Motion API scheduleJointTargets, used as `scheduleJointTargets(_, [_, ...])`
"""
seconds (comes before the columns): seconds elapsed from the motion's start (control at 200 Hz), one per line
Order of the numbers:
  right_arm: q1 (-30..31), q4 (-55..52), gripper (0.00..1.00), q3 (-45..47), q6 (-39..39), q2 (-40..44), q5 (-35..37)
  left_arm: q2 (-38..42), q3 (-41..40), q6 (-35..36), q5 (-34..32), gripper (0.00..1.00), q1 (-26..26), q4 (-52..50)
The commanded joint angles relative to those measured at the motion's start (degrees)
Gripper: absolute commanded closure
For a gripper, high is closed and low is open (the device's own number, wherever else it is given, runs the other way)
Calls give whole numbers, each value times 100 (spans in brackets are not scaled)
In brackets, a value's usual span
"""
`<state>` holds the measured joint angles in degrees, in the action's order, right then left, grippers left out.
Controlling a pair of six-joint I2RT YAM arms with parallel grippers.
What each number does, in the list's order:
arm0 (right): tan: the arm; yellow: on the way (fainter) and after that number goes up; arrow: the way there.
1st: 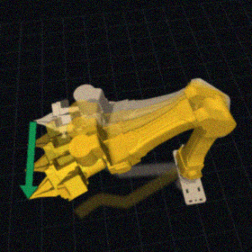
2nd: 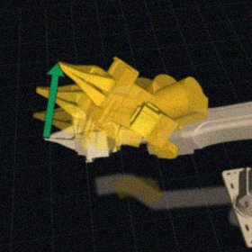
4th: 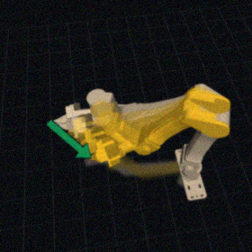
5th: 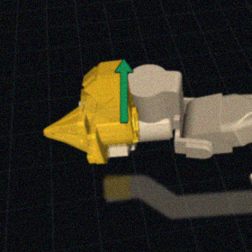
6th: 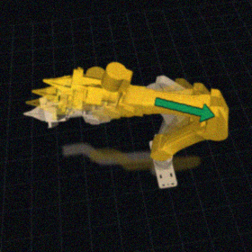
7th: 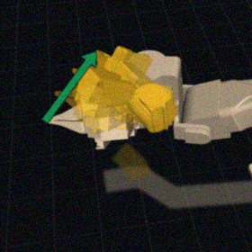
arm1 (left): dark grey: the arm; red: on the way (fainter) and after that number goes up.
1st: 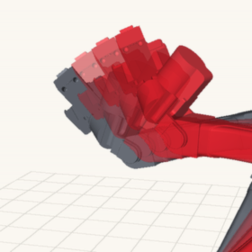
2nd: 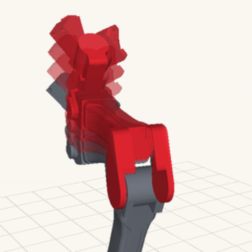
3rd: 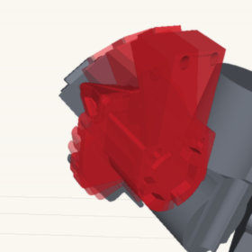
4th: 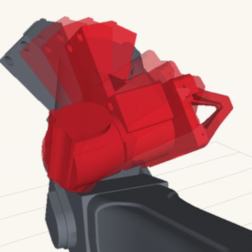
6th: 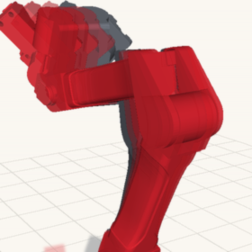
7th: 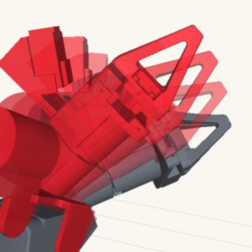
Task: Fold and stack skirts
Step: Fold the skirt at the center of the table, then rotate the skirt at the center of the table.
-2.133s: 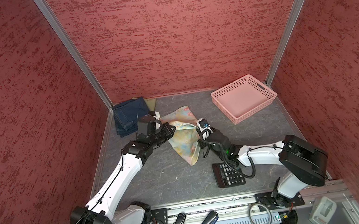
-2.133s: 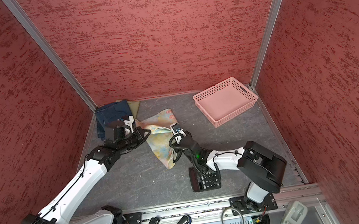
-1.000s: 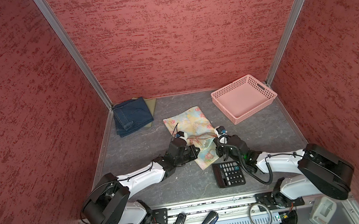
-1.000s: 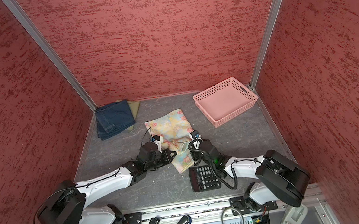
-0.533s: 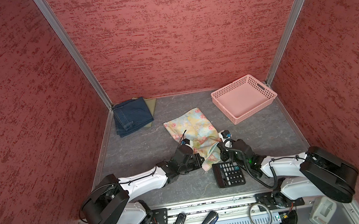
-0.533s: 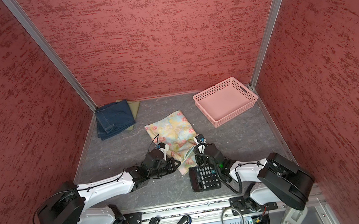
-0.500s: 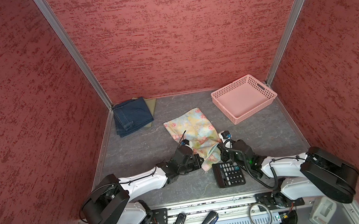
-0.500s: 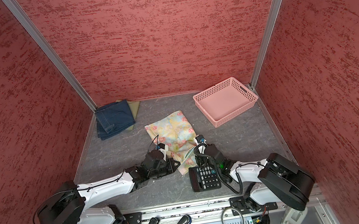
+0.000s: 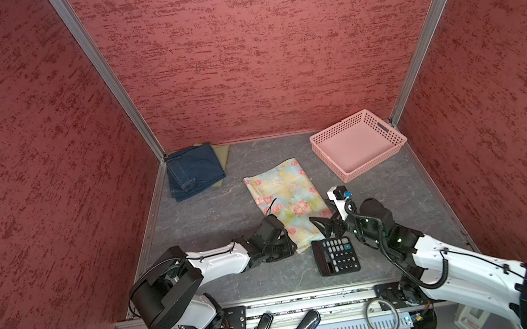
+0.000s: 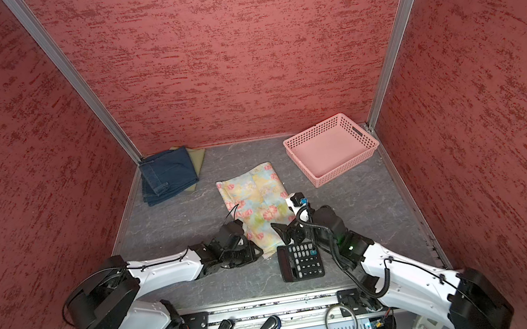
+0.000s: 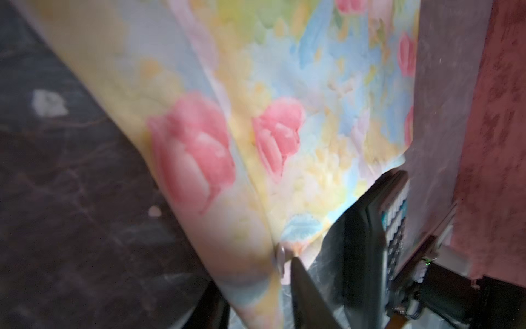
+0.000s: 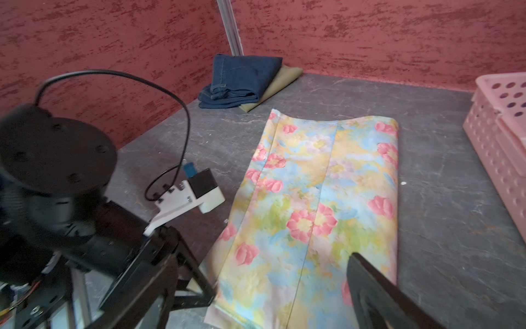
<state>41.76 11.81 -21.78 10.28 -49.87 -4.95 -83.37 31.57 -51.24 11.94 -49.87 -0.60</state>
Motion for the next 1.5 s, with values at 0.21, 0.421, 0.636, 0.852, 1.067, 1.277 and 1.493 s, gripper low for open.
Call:
scheduleJointTargets(0.21, [-978,-1036,7,-995,1339,-992,-419,1202,347,557,-409,1,243,-1110])
scheduleJointTargets(0.421, [-1514,-1619,8,-1506,1717,-1936,-719,1696,752,800,-442,0,1588,-1975])
scheduleJointTargets(0.636, [-1782,-1483,9,-1908,1679,-2777,-882,378,1933,1177,-480,2,2402,-1839])
scheduleJointTargets(0.852, [-1947,-1348,11,-2355,1544,-3829,-1096,-1350,3419,1649,-352,4,2623,-2070])
scheduleJointTargets(1.067, [-1987,-1234,18,-2728,1432,-4576,-1241,-2569,4451,2050,-125,5,2752,-2146])
scheduleJointTargets(1.277, [-1992,-1194,28,-2946,1385,-4979,-1604,-3211,4908,2015,111,6,2976,-2165])
scheduleJointTargets(1.493, [-1974,-1240,38,-3435,1080,-5493,-2105,-3251,4865,2101,19,10,3078,-2452])
